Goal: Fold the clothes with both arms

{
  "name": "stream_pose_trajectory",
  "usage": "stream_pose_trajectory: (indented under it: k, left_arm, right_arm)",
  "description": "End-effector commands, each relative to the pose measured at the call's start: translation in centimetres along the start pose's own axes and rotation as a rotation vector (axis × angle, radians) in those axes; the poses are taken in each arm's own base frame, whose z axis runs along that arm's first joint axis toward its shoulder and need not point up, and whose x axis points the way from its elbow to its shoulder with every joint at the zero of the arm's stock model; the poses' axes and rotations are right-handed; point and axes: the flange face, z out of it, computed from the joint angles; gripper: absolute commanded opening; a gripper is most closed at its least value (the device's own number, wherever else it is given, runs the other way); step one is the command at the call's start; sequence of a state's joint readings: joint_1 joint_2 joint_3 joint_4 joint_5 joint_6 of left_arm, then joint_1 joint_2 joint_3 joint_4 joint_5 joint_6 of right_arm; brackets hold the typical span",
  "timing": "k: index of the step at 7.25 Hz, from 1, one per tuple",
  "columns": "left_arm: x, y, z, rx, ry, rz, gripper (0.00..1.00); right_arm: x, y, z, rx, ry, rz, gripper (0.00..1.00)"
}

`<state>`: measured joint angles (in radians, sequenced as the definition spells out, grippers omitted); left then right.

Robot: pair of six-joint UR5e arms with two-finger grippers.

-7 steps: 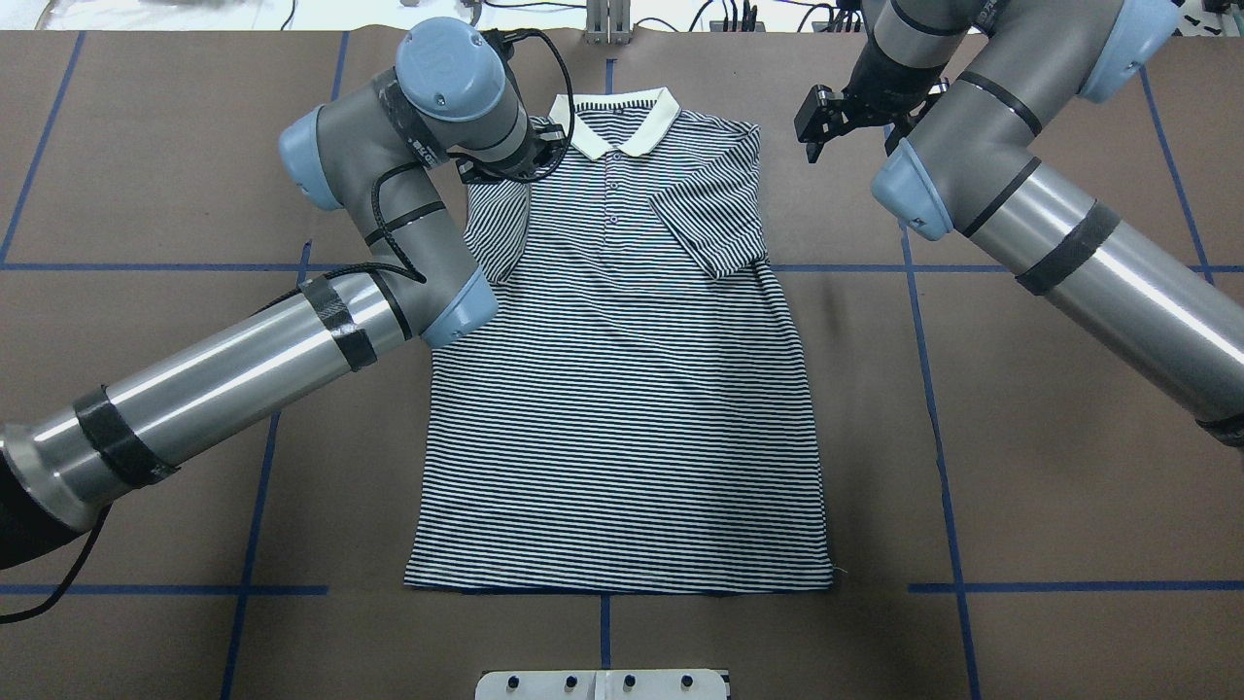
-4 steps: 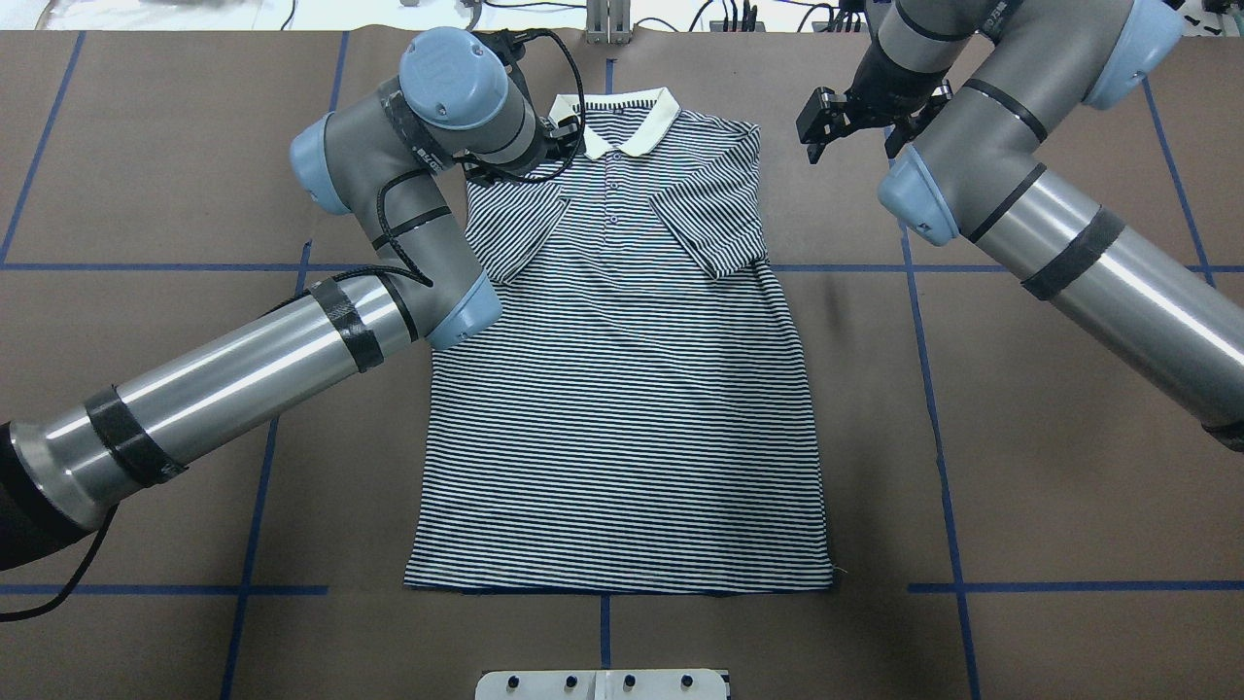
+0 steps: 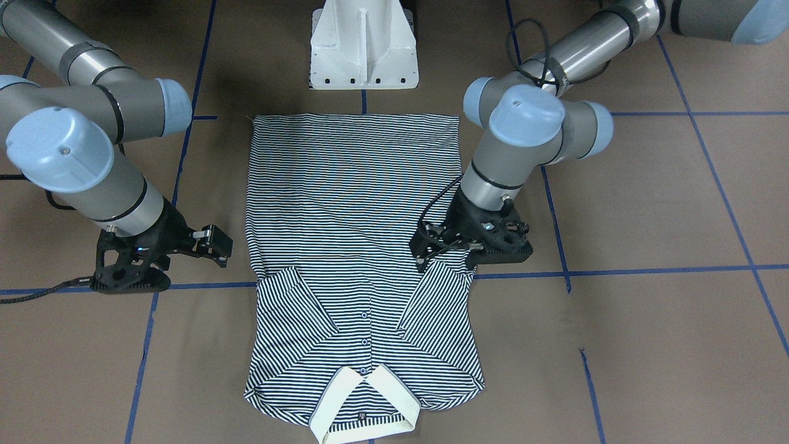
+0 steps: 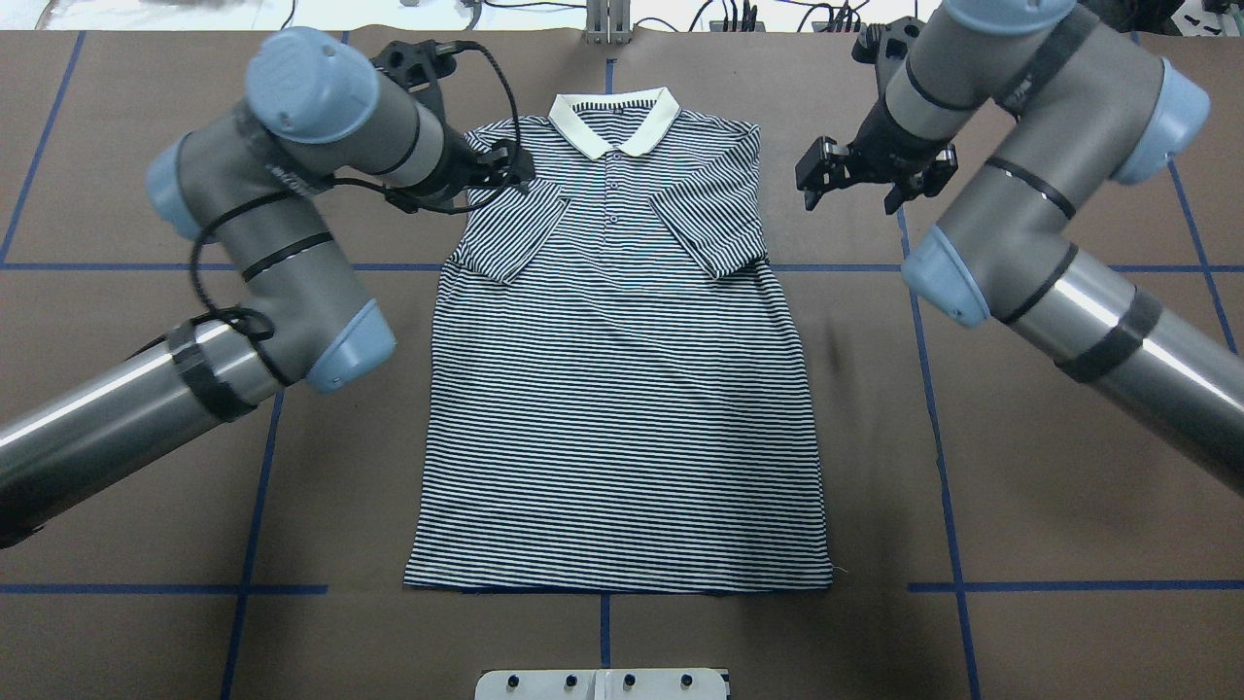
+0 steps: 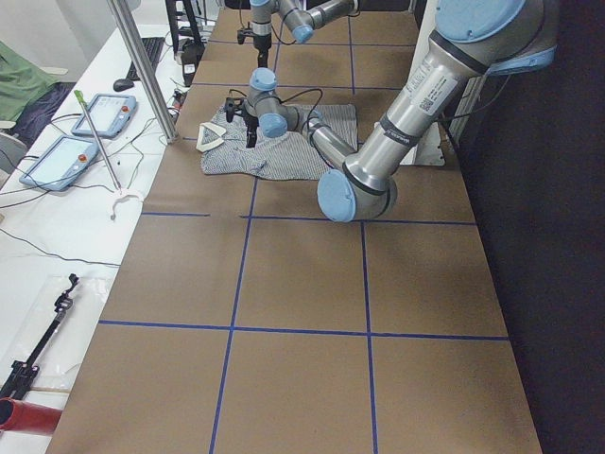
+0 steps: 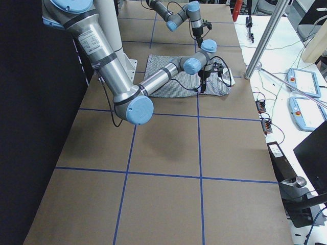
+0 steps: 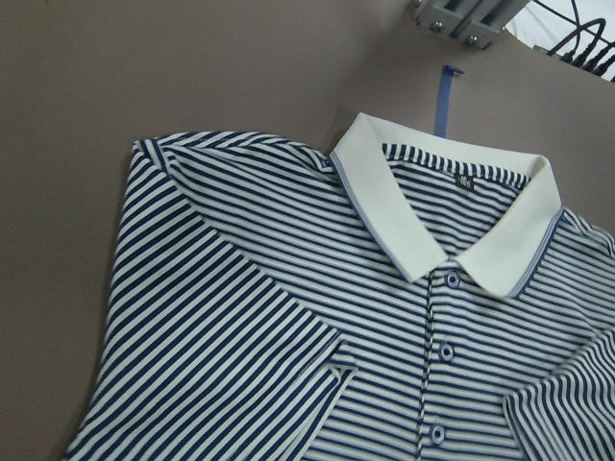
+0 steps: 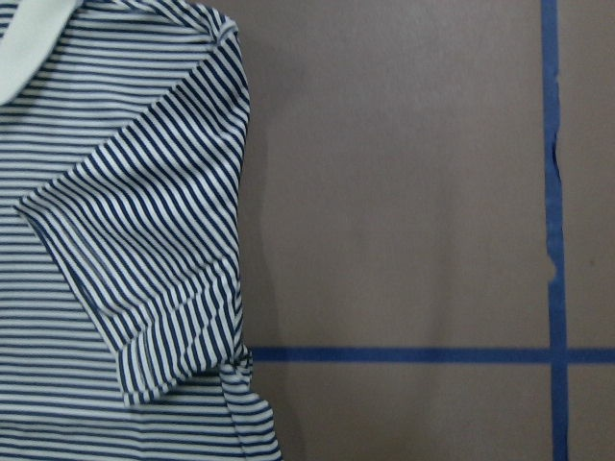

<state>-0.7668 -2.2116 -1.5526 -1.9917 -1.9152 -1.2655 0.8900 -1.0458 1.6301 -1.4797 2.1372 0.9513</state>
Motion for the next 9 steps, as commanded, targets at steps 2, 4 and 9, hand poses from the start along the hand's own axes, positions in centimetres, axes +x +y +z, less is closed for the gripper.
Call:
stream_pose_trajectory:
  k: [2,4,9]
  left_arm:
    - [-9.6,6.2,-8.3,-0.025,-0.059,0.074,1.00]
    - [-11.8,9.3,-11.0,-0.040,-0.049,0.077,1.00]
    - [-11.7,9.7,-11.6,-0.047,-0.042,0.073,1.00]
  right_arm:
    - [-1.4,18.6,4.6,0.088,-0.013,0.095,1.00]
    - [-3.0,32.6,6.4,0.102,-0.003,0.126,1.00]
    - [-3.1,38.9,9.4,0.084,0.043,0.087,1.00]
